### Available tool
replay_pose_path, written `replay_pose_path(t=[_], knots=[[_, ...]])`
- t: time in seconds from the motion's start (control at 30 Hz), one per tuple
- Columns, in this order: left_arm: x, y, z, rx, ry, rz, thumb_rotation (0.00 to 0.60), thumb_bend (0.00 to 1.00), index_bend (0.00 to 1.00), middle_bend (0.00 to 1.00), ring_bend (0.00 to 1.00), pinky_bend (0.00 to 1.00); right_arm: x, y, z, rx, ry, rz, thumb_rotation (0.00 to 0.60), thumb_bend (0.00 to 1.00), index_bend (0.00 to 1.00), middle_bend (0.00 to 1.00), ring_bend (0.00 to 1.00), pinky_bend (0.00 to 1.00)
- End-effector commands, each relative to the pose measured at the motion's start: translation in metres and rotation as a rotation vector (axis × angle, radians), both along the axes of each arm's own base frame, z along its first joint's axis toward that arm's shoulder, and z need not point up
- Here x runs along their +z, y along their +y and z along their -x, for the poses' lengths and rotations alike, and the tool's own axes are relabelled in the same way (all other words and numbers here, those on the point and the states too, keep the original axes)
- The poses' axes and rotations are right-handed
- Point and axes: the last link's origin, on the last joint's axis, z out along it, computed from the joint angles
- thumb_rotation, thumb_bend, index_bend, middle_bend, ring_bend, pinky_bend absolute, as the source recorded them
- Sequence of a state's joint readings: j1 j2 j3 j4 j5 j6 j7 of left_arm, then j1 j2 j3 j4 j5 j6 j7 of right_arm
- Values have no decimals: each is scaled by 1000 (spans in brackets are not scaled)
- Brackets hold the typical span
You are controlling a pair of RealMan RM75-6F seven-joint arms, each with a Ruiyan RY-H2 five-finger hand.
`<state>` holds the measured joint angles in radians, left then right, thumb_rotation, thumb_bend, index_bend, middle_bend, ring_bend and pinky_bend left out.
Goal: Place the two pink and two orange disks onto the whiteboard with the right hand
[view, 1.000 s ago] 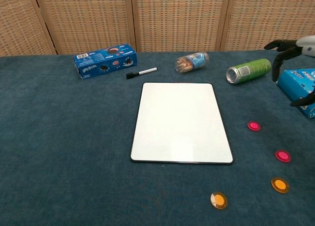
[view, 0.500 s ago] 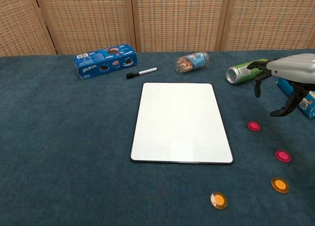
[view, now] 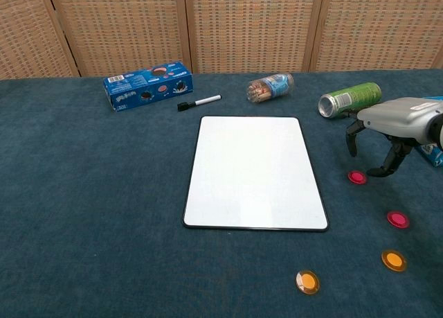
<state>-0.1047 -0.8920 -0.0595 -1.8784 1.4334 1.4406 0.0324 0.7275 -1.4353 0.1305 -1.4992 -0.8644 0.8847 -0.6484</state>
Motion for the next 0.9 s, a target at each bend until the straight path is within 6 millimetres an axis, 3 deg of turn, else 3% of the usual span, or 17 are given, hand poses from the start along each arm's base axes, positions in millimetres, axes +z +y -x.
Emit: replay_pose_path(t=[0.03, 0.9], knots=[[0, 0, 0, 0, -1, 0, 600, 0, 0, 0, 0, 0, -3, -1, -1, 0, 7, -3, 600, 337, 404, 0, 0, 0], [1, 1, 2, 7, -4, 3, 600, 0, 0, 0, 0, 0, -25, 0, 5, -10, 32, -25, 600, 337, 404, 0, 0, 0]])
